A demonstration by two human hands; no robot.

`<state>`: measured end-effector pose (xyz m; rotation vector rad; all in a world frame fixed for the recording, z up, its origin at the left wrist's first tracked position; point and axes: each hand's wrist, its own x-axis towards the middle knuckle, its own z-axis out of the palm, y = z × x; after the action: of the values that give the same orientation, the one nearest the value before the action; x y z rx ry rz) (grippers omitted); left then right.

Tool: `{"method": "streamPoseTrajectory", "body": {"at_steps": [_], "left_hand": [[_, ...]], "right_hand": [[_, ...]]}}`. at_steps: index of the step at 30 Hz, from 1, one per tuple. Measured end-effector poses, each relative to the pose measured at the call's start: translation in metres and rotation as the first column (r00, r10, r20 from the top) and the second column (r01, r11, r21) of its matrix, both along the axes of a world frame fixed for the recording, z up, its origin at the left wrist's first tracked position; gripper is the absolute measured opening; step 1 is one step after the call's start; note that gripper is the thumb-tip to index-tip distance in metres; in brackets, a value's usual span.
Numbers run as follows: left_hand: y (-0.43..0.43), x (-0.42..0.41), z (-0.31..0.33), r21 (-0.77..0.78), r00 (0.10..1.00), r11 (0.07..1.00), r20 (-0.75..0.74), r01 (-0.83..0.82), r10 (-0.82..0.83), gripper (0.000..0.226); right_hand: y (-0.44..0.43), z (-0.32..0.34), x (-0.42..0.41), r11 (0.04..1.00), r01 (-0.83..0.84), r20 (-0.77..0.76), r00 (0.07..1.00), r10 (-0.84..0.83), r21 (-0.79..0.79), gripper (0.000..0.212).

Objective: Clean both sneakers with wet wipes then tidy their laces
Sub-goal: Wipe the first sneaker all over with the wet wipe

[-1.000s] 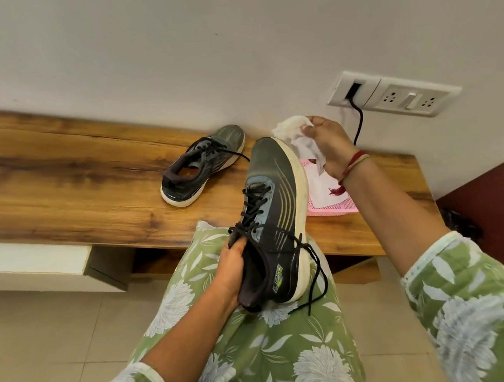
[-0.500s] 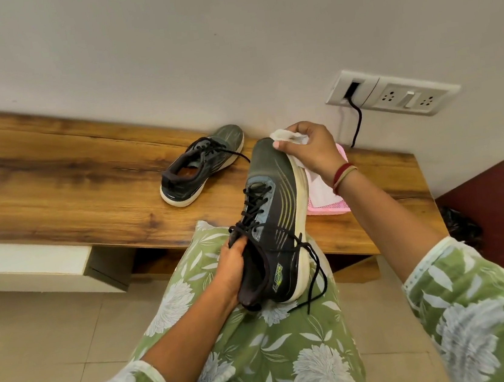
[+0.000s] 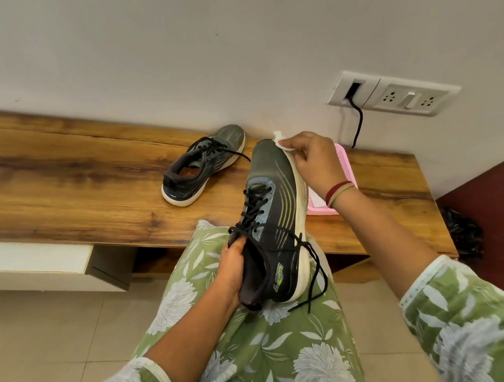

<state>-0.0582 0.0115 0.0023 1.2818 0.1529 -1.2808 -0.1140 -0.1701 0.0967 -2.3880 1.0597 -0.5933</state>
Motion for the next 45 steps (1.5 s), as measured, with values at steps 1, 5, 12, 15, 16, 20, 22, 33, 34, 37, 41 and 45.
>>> {"method": "streamPoseTrajectory", "body": {"at_steps": [1, 5, 12, 15, 16, 20, 22, 33, 34, 37, 41, 45], "left_hand": [[0.0, 0.0, -0.001, -0.001, 1.0, 1.0, -0.001, -0.009, 0.009, 0.023], [-0.002, -0.001, -0.001, 0.014, 1.0, 1.0, 0.011, -0.004, 0.004, 0.023], [-0.003, -0.002, 0.0, 0.021, 0.999, 1.0, 0.046, 0.004, -0.005, 0.023], [-0.004, -0.002, 0.0, -0.001, 0.997, 1.0, 0.075, 0.016, -0.016, 0.021], [-0.003, -0.002, 0.001, -0.004, 0.996, 1.0, 0.085, 0.025, -0.025, 0.019], [-0.002, -0.003, 0.002, -0.024, 0.996, 0.999, 0.077, 0.038, -0.036, 0.019], [-0.002, -0.002, 0.001, -0.016, 0.996, 0.999, 0.077, 0.039, -0.037, 0.018], [-0.005, 0.0, -0.005, 0.001, 0.999, 1.0, 0.032, 0.027, -0.027, 0.019], [-0.005, 0.0, -0.005, 0.004, 0.999, 1.0, 0.028, 0.029, -0.029, 0.02], [-0.004, 0.0, -0.007, 0.009, 0.999, 1.0, 0.026, 0.025, -0.026, 0.021], [-0.003, 0.0, -0.004, -0.018, 0.999, 1.0, 0.03, 0.017, -0.017, 0.02], [-0.001, -0.001, -0.005, -0.012, 0.999, 1.0, 0.037, 0.028, -0.028, 0.022]], "right_hand": [[0.006, -0.001, -0.005, 1.0, -0.001, -0.002, 1.0, 0.001, -0.016, 0.029], [0.024, -0.008, -0.027, 0.998, 0.029, -0.056, 0.998, -0.033, -0.062, 0.03], [0.057, -0.006, -0.062, 0.992, 0.109, -0.2, 0.975, -0.094, 0.066, 0.029], [0.044, 0.013, -0.071, 0.932, 0.161, -0.274, 0.959, -0.07, 0.325, 0.028], [0.035, 0.021, -0.071, 0.905, 0.204, -0.214, 0.968, -0.131, 0.373, 0.029], [-0.004, 0.041, -0.046, 0.928, 0.256, 0.107, 0.95, -0.294, 0.271, 0.035], [-0.016, 0.035, -0.023, 0.922, 0.174, 0.146, 0.961, -0.236, 0.344, 0.037], [-0.011, 0.006, -0.001, 0.985, 0.04, -0.107, 0.994, -0.022, 0.169, 0.03], [-0.01, 0.006, -0.002, 0.991, 0.03, -0.114, 0.993, -0.015, 0.13, 0.027], [-0.008, 0.001, -0.003, 0.999, 0.034, -0.069, 0.997, -0.032, 0.03, 0.021], [0.004, -0.006, -0.014, 0.998, 0.04, 0.029, 0.999, -0.039, -0.043, 0.022], [0.015, -0.008, -0.031, 0.996, 0.089, 0.102, 0.991, -0.085, -0.028, 0.026]]}}
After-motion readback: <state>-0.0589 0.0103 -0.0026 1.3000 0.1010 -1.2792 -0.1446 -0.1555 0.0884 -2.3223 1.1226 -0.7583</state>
